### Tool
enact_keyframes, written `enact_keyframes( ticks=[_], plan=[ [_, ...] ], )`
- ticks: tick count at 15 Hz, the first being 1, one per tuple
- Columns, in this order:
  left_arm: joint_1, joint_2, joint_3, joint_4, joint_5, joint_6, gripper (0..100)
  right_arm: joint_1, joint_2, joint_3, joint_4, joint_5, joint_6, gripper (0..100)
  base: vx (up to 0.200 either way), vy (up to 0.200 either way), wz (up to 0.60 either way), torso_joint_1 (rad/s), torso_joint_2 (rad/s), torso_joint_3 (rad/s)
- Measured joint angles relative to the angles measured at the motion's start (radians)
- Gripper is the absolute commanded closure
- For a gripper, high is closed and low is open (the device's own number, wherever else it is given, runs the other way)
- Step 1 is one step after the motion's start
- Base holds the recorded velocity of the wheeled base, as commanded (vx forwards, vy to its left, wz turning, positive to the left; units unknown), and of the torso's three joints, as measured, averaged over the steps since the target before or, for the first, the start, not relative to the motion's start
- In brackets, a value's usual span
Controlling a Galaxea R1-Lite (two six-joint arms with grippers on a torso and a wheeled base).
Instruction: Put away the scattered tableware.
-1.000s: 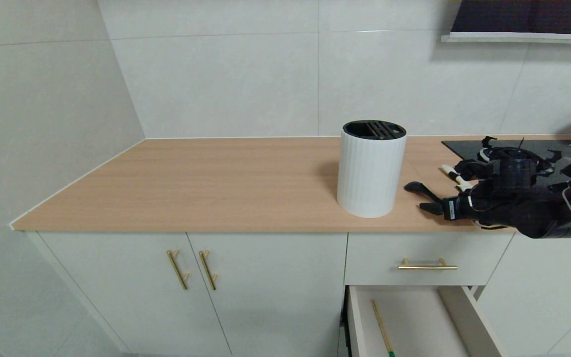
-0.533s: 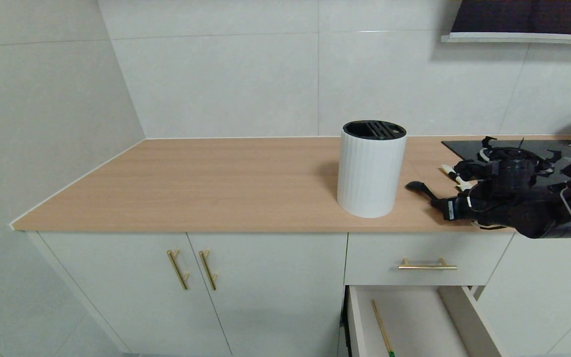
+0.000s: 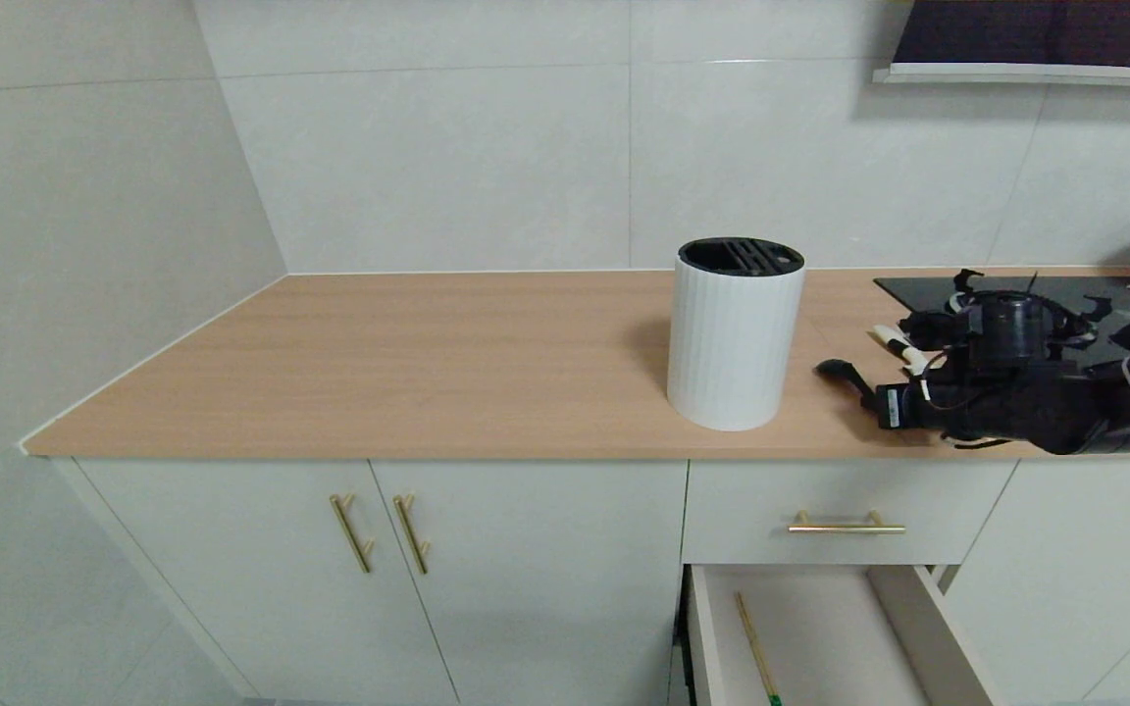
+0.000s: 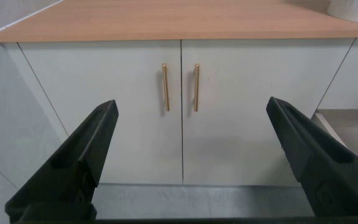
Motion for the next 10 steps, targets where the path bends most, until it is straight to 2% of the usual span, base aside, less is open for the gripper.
enact_keyframes(
  ticks=[5, 10],
  plan=[
    [0.0, 0.0, 0.0, 0.0, 0.0, 0.0, 0, 0.087, -0.227, 0.052, 0.204, -0.199, 0.167, 100, 0.0, 0.0, 0.0, 0.0, 0.0, 0.0],
    [0.001, 0.0, 0.0, 0.0, 0.0, 0.0, 0, 0.107, -0.508, 0.245, 0.379, -0.237, 0.202, 100, 0.0, 0.0, 0.0, 0.0, 0.0, 0.0]
  ],
)
